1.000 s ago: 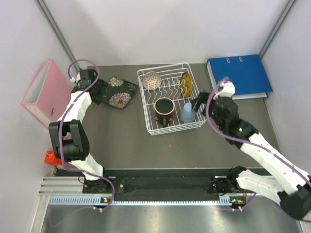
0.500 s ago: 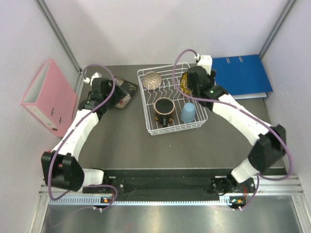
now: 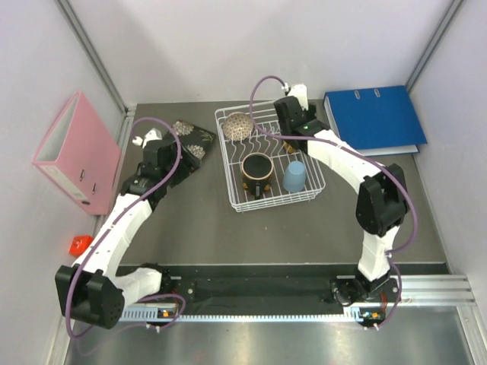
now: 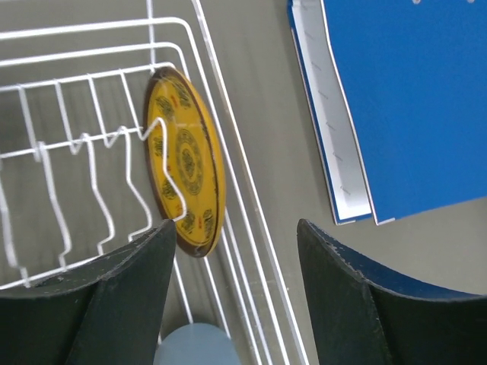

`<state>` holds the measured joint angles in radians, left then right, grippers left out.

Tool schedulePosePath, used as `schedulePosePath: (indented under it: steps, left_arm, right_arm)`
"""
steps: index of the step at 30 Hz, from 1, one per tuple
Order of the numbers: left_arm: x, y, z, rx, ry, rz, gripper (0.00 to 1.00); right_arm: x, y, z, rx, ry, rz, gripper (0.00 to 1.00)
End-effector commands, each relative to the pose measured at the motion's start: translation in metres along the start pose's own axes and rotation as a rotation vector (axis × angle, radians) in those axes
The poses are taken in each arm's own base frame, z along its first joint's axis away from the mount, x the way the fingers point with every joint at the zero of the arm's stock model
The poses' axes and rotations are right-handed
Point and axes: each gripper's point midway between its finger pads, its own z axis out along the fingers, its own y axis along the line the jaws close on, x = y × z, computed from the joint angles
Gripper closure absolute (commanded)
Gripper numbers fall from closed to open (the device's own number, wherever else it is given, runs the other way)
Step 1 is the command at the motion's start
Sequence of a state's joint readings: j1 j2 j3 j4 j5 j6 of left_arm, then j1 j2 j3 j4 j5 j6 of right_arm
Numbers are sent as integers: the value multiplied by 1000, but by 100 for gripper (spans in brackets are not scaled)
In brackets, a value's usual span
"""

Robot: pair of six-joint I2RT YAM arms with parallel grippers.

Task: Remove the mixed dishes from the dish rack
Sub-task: Pick up the plate from the dish rack.

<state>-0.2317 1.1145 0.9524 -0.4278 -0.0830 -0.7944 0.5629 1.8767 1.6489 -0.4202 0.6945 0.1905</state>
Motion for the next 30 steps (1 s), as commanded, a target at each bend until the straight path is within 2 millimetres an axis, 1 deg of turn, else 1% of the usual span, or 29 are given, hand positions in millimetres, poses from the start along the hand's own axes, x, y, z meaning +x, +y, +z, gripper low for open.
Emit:
schedulePosePath:
  steps: [1,8,13,19,23,26,28,30]
  left_arm:
    - [4,1,1,14,-5,16,25]
    - [13,6,7,8,13,14,26]
    - [20,10,12,0,28,13,26]
    - [26,15,15,-10,40,17,26]
    - [27,14,16,-10,44,19,26]
    - [27,14,17,-8,46,19,26]
    - [28,14,18,-8,51,17,26]
    - [29,14,19,-8,55,16,27]
  right_arm:
    - [-21,-7,14,-3,-38,50,36]
    - [-13,0,35,-29,-23,55,39]
    - [-8,13,49,-50,-10,44,40]
    - [-1,24,59,-70,9,38,44]
    - [4,26,64,-63,20,31,45]
    - [10,27,67,-66,31,23,52]
    - [14,28,69,-66,33,23,59]
    - [16,29,70,-67,37,21,63]
